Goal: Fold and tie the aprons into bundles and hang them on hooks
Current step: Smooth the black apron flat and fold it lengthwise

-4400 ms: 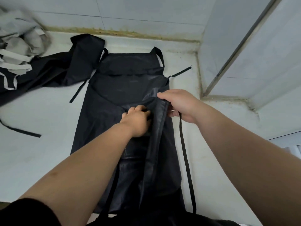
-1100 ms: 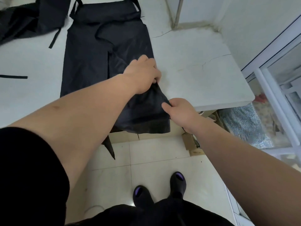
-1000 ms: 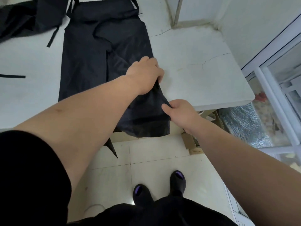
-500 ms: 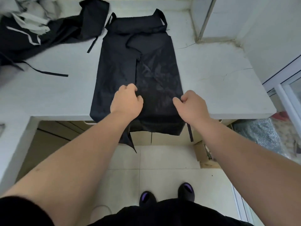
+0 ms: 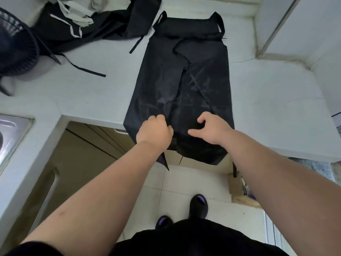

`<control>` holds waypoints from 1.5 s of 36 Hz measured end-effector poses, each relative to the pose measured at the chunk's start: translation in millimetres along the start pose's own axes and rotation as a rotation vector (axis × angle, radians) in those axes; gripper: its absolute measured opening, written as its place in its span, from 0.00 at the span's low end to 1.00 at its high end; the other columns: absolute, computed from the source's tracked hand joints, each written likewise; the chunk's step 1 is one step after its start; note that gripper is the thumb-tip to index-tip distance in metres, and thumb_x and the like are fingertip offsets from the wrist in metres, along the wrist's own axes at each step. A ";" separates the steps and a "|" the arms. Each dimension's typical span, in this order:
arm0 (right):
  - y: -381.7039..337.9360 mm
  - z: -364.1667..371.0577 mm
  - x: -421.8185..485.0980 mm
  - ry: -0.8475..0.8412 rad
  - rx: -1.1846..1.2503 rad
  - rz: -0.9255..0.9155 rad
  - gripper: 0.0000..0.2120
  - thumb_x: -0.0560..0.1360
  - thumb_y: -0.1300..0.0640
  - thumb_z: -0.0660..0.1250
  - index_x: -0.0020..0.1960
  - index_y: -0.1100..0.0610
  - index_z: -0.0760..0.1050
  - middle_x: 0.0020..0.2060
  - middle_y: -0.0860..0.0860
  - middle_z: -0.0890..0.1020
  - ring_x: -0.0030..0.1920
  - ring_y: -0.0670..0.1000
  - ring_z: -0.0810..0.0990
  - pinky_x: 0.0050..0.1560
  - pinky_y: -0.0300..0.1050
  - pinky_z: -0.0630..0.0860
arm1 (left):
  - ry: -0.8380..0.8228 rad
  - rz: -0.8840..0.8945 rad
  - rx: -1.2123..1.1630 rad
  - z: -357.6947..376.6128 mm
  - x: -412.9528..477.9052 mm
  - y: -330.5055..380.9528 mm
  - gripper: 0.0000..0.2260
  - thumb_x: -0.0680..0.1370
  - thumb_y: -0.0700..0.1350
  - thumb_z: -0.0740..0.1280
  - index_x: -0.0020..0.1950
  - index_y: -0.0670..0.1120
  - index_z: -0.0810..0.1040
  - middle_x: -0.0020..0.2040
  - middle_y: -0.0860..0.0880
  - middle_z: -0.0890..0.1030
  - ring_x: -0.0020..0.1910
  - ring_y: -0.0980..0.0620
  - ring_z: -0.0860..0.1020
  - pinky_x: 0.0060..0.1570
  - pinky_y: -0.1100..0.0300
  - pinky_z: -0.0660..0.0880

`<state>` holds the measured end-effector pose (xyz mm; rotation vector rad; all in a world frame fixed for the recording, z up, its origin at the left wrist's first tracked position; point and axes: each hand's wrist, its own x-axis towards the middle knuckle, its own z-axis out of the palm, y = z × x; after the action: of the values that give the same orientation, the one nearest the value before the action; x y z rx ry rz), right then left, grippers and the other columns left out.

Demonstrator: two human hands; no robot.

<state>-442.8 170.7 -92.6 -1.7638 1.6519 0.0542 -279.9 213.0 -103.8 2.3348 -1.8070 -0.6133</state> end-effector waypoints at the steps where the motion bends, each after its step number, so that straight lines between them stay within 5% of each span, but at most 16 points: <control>1: 0.3 -0.3 0.8 -0.005 -0.003 -0.001 0.27 0.74 0.45 0.69 0.68 0.54 0.66 0.63 0.52 0.73 0.60 0.54 0.74 0.55 0.46 0.71 | -0.010 0.004 -0.034 0.9 -0.7 1.6 0.09 0.81 0.49 0.60 0.54 0.45 0.72 0.50 0.45 0.75 0.46 0.48 0.76 0.45 0.56 0.76; 10: 3.6 -3.6 4.6 -0.037 -0.056 -0.035 0.27 0.74 0.43 0.68 0.66 0.54 0.66 0.61 0.51 0.73 0.55 0.53 0.74 0.52 0.45 0.71 | -0.047 -0.053 -0.169 8.7 -11.4 8.8 0.09 0.77 0.41 0.65 0.56 0.43 0.70 0.54 0.45 0.73 0.51 0.45 0.74 0.50 0.54 0.75; 21: 2.0 -2.4 5.0 -0.031 -0.111 -0.070 0.28 0.74 0.41 0.66 0.67 0.54 0.64 0.62 0.53 0.73 0.56 0.54 0.75 0.48 0.45 0.70 | 0.240 -0.179 -0.441 25.1 -28.3 15.2 0.06 0.77 0.40 0.65 0.51 0.47 0.71 0.48 0.51 0.77 0.46 0.51 0.77 0.50 0.55 0.78; 27: -0.7 -0.7 7.6 -0.038 -0.157 -0.082 0.32 0.73 0.38 0.66 0.70 0.51 0.61 0.63 0.53 0.72 0.58 0.56 0.75 0.50 0.48 0.75 | 0.414 0.110 -0.158 27.1 -29.5 25.7 0.03 0.74 0.36 0.66 0.47 0.41 0.75 0.39 0.45 0.77 0.35 0.45 0.75 0.33 0.50 0.77; 31: 0.8 -1.0 6.9 -0.039 -0.152 -0.093 0.32 0.72 0.38 0.66 0.69 0.51 0.62 0.63 0.54 0.72 0.57 0.56 0.75 0.49 0.48 0.75 | 0.385 0.237 0.004 41.6 -26.4 21.7 0.08 0.65 0.31 0.72 0.38 0.40 0.76 0.29 0.44 0.74 0.25 0.44 0.71 0.19 0.58 0.70; 35: 3.5 -4.6 8.6 -0.069 -0.140 -0.120 0.31 0.73 0.39 0.67 0.70 0.52 0.62 0.64 0.53 0.72 0.59 0.56 0.75 0.48 0.45 0.71 | 0.292 0.179 0.009 51.4 -30.5 13.6 0.03 0.73 0.35 0.68 0.45 0.40 0.78 0.35 0.44 0.77 0.32 0.42 0.75 0.26 0.52 0.75; 40: 3.2 -12.3 13.7 -0.117 -0.141 -0.128 0.27 0.75 0.43 0.66 0.69 0.54 0.64 0.62 0.51 0.74 0.60 0.55 0.74 0.50 0.44 0.70 | 0.377 0.179 -0.240 36.9 -36.7 12.6 0.04 0.76 0.40 0.67 0.49 0.43 0.78 0.42 0.48 0.78 0.37 0.49 0.74 0.34 0.55 0.74; 45: 1.4 -21.6 21.1 -0.050 -0.104 -0.151 0.12 0.77 0.45 0.63 0.46 0.54 0.71 0.39 0.48 0.76 0.44 0.52 0.76 0.40 0.43 0.68 | 0.372 0.029 -0.188 17.9 -15.9 16.6 0.12 0.79 0.43 0.62 0.61 0.45 0.78 0.61 0.46 0.76 0.59 0.46 0.72 0.54 0.54 0.71; 49: 2.7 -34.5 29.0 0.090 -0.121 -0.075 0.21 0.77 0.47 0.63 0.66 0.54 0.68 0.59 0.52 0.75 0.59 0.56 0.74 0.48 0.45 0.70 | 0.111 -0.089 -0.047 12.4 0.6 23.8 0.17 0.81 0.52 0.60 0.67 0.48 0.73 0.66 0.48 0.72 0.64 0.46 0.68 0.63 0.52 0.68; 54: 11.2 -40.1 43.9 0.052 -0.257 0.016 0.35 0.73 0.41 0.67 0.72 0.56 0.59 0.66 0.57 0.68 0.64 0.60 0.71 0.60 0.52 0.70 | 0.084 -0.087 -0.092 11.5 12.5 31.8 0.15 0.80 0.51 0.62 0.65 0.48 0.75 0.62 0.48 0.73 0.60 0.48 0.71 0.58 0.56 0.71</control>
<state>-461.7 113.4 -88.9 -1.9560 1.7595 0.2390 -310.4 194.0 -106.4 2.3513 -1.6139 -0.5866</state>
